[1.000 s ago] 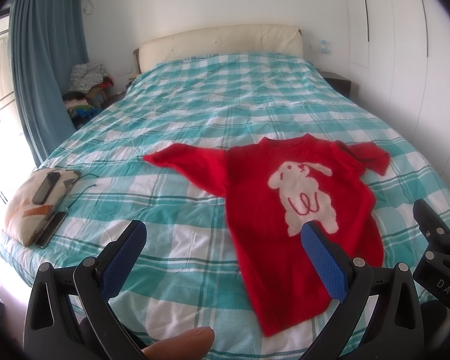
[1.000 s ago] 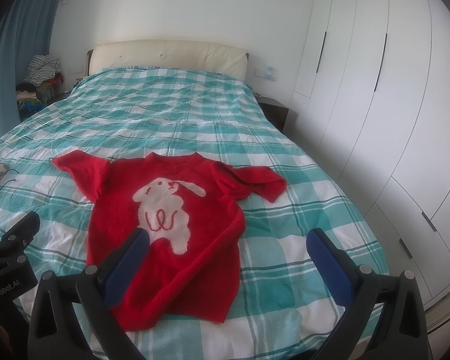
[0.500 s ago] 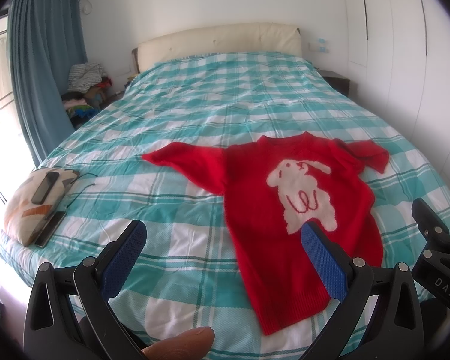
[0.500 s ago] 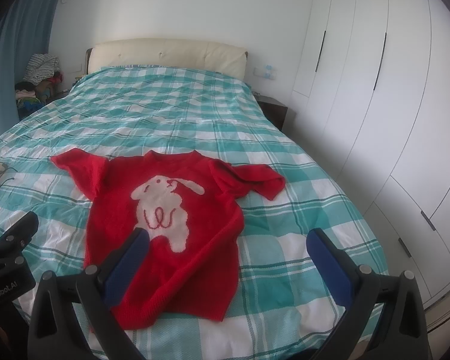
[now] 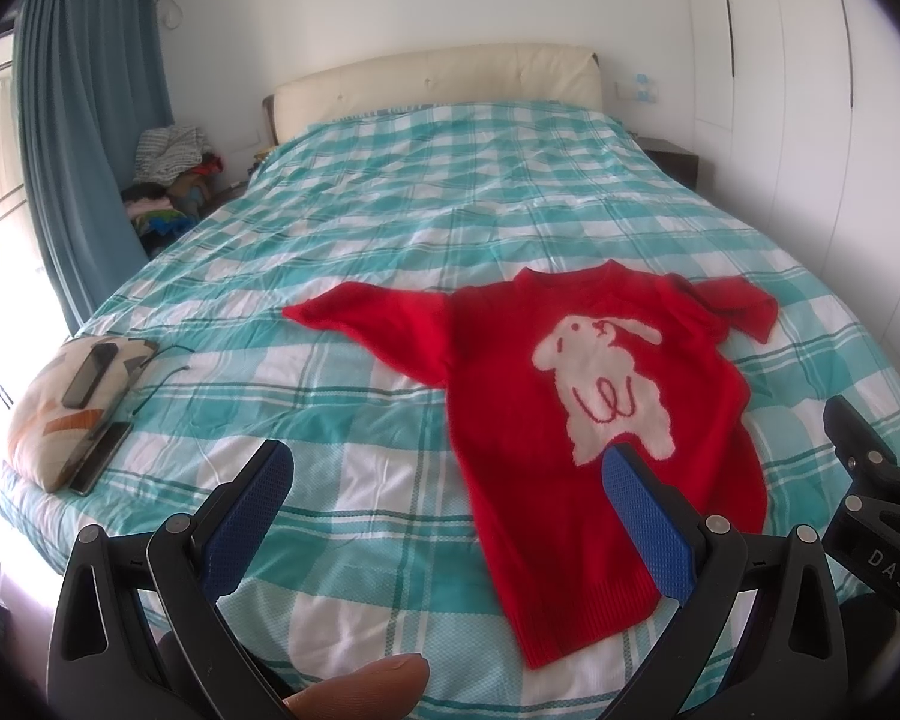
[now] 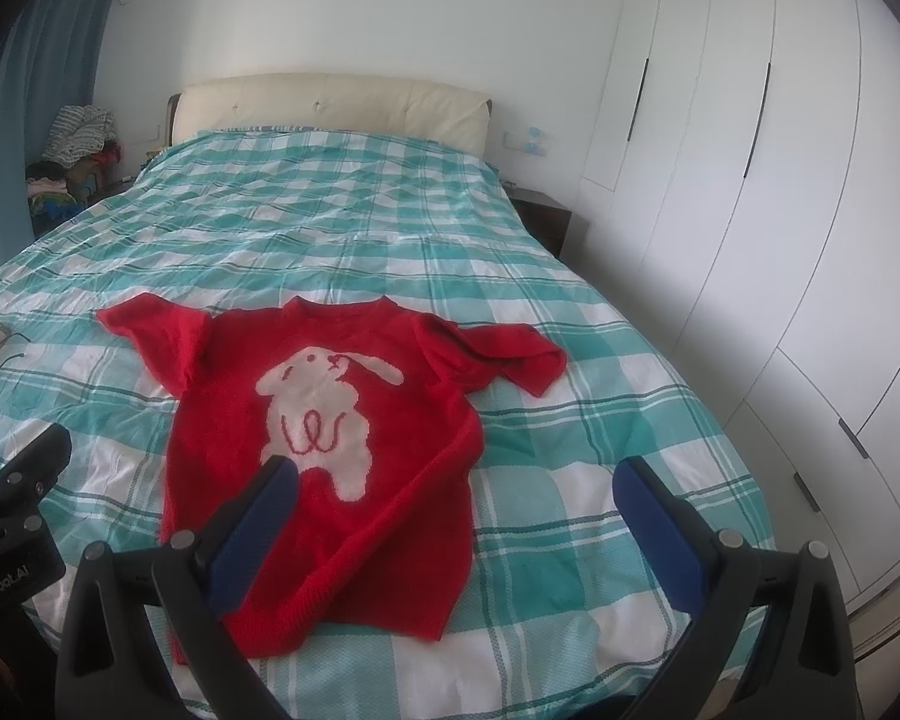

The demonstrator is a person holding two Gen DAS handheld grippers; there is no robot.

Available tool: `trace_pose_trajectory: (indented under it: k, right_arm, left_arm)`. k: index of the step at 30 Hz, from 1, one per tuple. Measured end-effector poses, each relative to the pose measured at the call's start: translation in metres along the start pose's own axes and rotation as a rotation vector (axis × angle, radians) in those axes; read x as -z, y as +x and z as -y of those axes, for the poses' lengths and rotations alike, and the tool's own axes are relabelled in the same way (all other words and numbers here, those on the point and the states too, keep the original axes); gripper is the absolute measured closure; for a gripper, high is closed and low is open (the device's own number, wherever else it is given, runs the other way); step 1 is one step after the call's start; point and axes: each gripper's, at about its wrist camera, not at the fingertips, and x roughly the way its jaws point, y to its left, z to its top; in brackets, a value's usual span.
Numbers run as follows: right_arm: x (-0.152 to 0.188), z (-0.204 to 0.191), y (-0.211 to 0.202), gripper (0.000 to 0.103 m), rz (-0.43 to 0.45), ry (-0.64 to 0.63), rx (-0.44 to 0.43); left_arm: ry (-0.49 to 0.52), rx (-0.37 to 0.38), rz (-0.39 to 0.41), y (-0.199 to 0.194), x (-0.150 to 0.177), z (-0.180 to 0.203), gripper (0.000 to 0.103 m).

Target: Fold small clothes

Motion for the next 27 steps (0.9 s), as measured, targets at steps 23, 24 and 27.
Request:
trace_pose_trajectory:
  k: [23,24,27]
  right_arm:
    - [-0.0001,0.0036,-0.0016,0.000,0.000,0.000,0.007]
    - [0.0001,0.0045,-0.0016,0.000,0.000,0.001,0.007]
    - [0.0002,0.0041,-0.0020,0.000,0.000,0.000,0.010]
  left_arm:
    - [0.002,-0.001,-0.001,0.0004,-0.0005,0.0006,0.000]
    - [0.002,-0.001,-0.001,-0.0001,-0.0005,0.0000,0.000]
    - [0.002,-0.001,-0.001,0.0002,-0.0005,0.0004,0.000]
